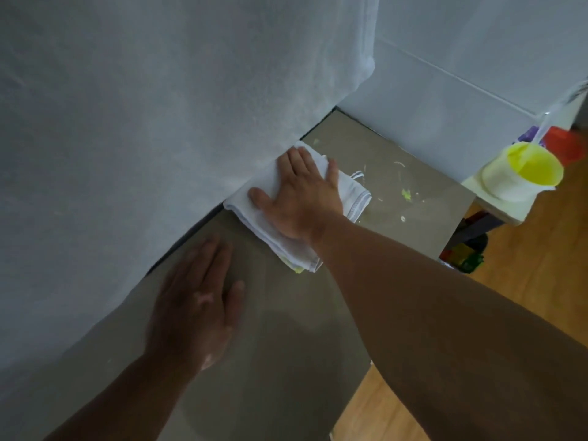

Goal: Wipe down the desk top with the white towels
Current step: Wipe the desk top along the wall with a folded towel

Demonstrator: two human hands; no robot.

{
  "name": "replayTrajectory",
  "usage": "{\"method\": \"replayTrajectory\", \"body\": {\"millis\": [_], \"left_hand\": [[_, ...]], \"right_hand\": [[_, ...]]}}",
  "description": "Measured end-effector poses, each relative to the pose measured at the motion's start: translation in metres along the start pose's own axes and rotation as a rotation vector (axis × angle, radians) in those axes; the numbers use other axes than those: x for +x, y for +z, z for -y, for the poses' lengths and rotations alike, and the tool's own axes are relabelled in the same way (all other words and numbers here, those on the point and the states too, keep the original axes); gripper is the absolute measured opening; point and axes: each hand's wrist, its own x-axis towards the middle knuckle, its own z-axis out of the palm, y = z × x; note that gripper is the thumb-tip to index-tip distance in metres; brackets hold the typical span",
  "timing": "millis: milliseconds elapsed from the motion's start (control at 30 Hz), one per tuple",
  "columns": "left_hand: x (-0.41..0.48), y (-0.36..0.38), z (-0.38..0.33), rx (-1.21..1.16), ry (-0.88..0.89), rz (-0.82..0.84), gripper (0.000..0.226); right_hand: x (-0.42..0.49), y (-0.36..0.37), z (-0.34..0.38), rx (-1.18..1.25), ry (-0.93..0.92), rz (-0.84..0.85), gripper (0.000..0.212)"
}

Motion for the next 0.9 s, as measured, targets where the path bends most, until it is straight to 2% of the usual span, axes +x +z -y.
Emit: {"method": "replayTrajectory", "body": {"millis": [233,500,667,767,900], "left_hand": [[0.039,0.018,-0.012,0.055,0.026,0.032,0.065],[0.042,0.021,-0.01,0.074,0.033,0.055,0.069],[0.043,0.021,-0.01,0.077,0.043,0.044,0.069],[0.044,0.02,-0.011,0.078,0.067,0.04,0.069],[0.045,0.018,-0.011,0.068,0.09,0.04,0.068]], "right_hand": [[0.036,0.0,-0.028,0.009,0.069,-0.045,0.095],[0.07,-0.009,-0.052,0.032,0.17,-0.081,0.103],[0.083,-0.013,-0.061,0.027,0.232,-0.086,0.098],[0.082,-0.017,-0.059,0.055,0.253,-0.072,0.104],[0.07,-0.016,-0.066,0.061,0.266,-0.095,0.093]]}}
